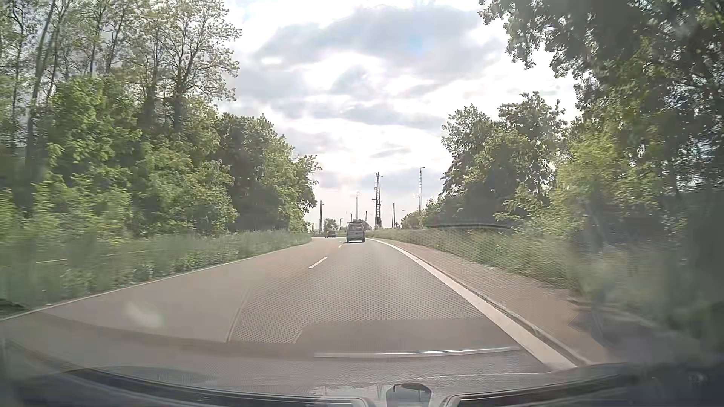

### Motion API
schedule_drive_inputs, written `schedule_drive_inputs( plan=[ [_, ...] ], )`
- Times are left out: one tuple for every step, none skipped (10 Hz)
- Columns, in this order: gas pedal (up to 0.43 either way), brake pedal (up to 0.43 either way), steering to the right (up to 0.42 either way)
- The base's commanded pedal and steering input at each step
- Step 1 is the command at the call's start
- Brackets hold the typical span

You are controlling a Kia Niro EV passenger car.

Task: Follow the waypoints while adhering to traffic rules and regulations

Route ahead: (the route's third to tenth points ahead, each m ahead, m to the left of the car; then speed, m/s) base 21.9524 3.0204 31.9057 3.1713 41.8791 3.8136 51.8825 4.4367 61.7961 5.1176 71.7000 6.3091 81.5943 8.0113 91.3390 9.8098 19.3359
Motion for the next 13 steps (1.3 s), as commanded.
schedule_drive_inputs(
  plan=[
    [0.138,0.0,0.0],
    [0.138,0.0,0.0],
    [0.138,0.0,-0.001],
    [0.138,0.0,-0.003],
    [0.138,0.0,-0.004],
    [0.13,0.0,-0.004],
    [0.098,0.0,-0.005],
    [0.087,0.0,-0.006],
    [0.087,0.0,-0.007],
    [0.087,0.0,-0.008],
    [0.098,0.0,-0.008],
    [0.098,0.0,-0.008],
    [0.098,0.0,-0.009]
  ],
)
